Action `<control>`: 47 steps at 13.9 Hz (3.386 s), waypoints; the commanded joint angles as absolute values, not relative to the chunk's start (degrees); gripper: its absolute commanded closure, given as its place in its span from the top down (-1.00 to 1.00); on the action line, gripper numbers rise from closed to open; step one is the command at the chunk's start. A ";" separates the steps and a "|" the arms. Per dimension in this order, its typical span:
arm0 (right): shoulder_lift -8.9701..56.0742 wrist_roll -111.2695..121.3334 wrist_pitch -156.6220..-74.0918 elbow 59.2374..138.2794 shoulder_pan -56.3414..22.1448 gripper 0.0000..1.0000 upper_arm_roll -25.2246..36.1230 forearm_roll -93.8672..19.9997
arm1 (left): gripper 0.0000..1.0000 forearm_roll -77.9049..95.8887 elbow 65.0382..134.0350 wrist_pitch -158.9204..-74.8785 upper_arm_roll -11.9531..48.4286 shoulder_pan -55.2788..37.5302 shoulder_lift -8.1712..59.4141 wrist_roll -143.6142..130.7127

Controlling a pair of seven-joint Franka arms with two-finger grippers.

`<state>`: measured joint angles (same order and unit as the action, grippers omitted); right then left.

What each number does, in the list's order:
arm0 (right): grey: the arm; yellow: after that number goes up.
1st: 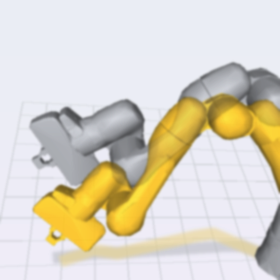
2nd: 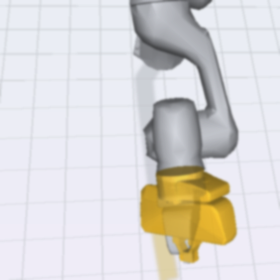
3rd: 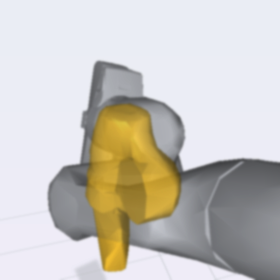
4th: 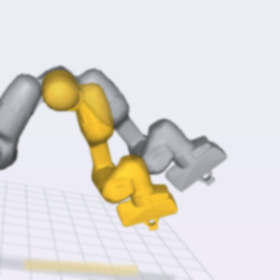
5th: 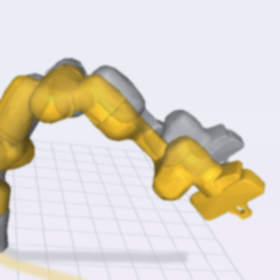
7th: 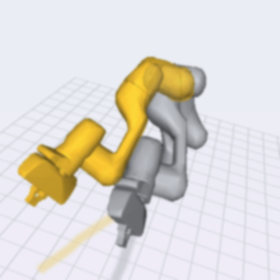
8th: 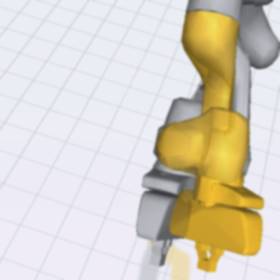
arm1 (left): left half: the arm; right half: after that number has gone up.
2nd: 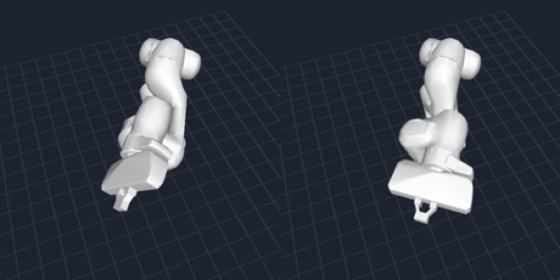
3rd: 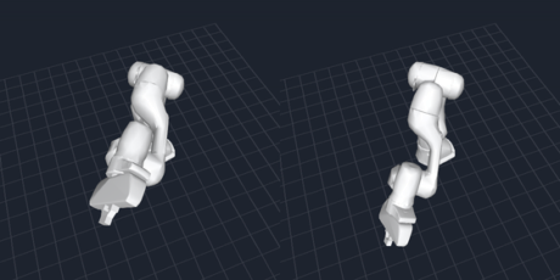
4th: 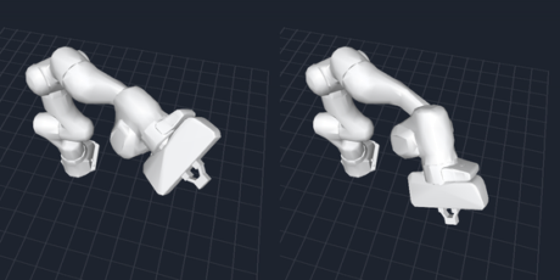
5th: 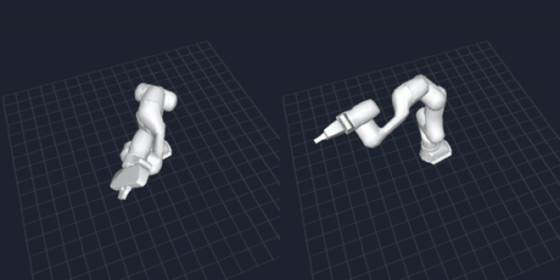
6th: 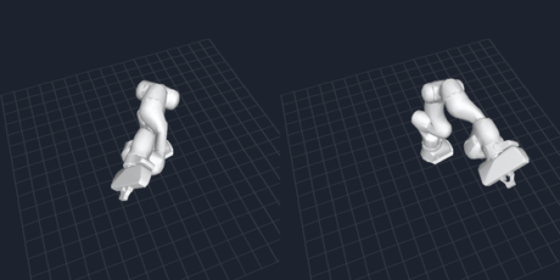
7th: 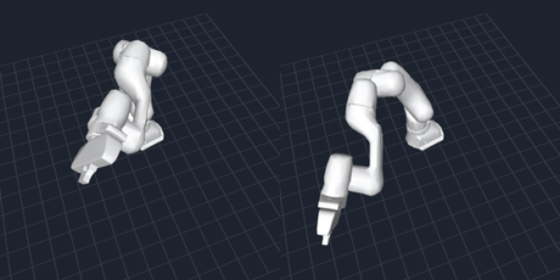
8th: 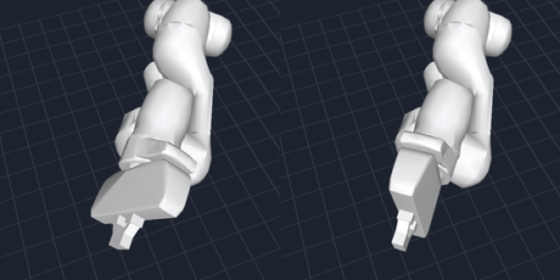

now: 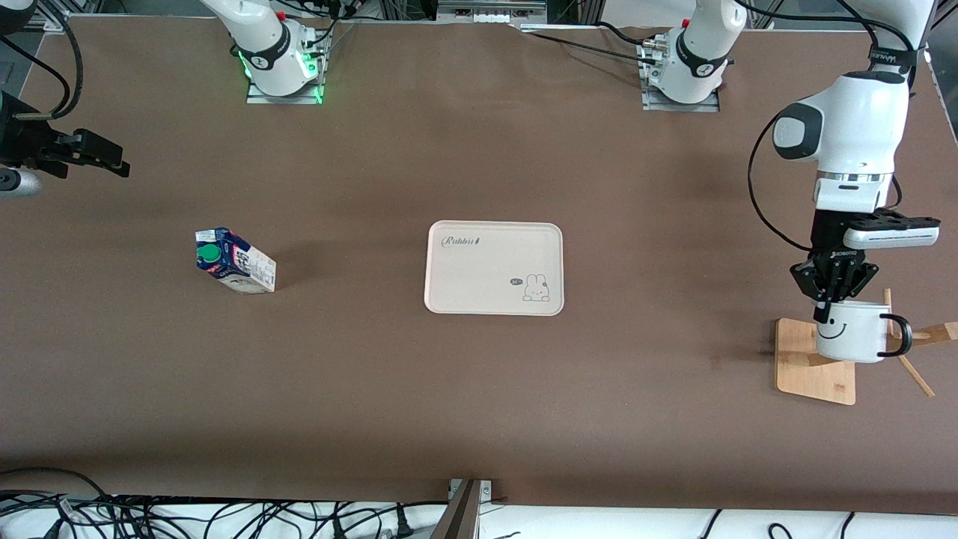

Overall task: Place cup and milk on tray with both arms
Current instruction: 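Lift the white mug off the mug tree with the left gripper, then carry the white mug over the white tray with the left gripper, then lower the mug onto the tray and open the left gripper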

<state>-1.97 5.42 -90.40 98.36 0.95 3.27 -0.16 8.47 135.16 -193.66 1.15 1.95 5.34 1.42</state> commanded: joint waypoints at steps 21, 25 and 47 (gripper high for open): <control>-1.49 5.27 -89.12 97.21 1.58 1.00 2.99 -0.44 | -1.00 -6.33 105.93 -119.10 11.51 -15.98 19.68 -21.85; -1.49 5.27 -89.12 97.21 1.58 1.00 2.99 -0.44 | -1.00 -6.24 101.52 -116.72 10.99 -22.14 21.79 -29.69; -1.49 5.27 -89.12 97.21 1.58 1.00 3.43 -0.44 | -1.00 -2.11 86.13 -114.43 10.55 -35.95 39.98 -37.71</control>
<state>-1.93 5.42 -90.17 98.35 1.09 3.66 -0.17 -2.29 88.01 -115.89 11.27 -36.02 38.97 -38.69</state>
